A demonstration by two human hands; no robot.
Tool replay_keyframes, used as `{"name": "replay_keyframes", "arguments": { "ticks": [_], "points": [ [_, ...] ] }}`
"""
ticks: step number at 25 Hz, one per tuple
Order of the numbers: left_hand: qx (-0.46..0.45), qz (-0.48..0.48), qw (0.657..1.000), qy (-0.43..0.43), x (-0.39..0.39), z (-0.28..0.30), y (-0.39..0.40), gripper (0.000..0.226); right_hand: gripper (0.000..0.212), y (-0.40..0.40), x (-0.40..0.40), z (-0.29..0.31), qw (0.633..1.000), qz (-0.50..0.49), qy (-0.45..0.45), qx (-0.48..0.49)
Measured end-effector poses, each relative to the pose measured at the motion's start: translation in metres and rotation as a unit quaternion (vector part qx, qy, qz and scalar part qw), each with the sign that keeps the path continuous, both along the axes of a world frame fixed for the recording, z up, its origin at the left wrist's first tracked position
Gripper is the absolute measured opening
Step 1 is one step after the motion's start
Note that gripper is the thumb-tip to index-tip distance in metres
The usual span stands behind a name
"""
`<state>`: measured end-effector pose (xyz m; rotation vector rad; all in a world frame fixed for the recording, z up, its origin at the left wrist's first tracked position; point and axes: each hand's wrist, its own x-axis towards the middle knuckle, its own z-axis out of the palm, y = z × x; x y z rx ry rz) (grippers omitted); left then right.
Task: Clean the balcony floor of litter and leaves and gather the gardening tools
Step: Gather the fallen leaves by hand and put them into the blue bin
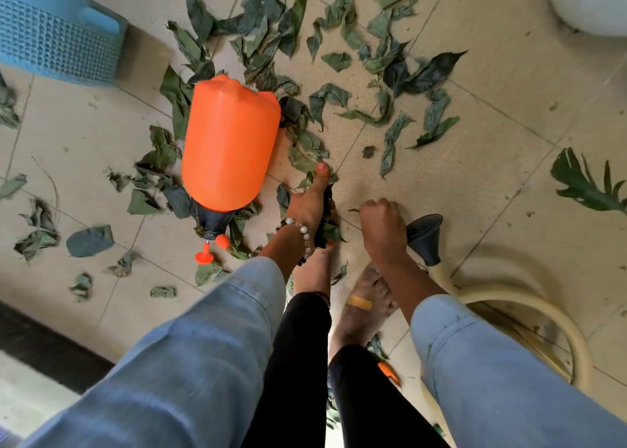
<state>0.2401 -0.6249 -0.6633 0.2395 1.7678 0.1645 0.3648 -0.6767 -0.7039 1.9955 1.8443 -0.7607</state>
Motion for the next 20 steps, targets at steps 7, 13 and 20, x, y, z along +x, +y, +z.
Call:
{"name": "replay_keyframes", "arguments": {
  "ticks": [7,13,20],
  "points": [
    [0.019,-0.041,0.999,0.016,0.006,0.024,0.007,0.066,0.021,0.058,0.041,0.053,0.767,-0.544,0.336,0.045],
    [0.03,0.11,0.99,-0.078,0.036,0.053,0.029,0.093,0.025,0.055,0.011,0.112,0.855,-0.335,0.384,0.1],
    [0.045,0.128,0.989,0.059,0.008,-0.003,0.031,0.058,0.034,0.084,0.062,0.087,0.901,-0.207,0.381,0.0]
  ]
}}
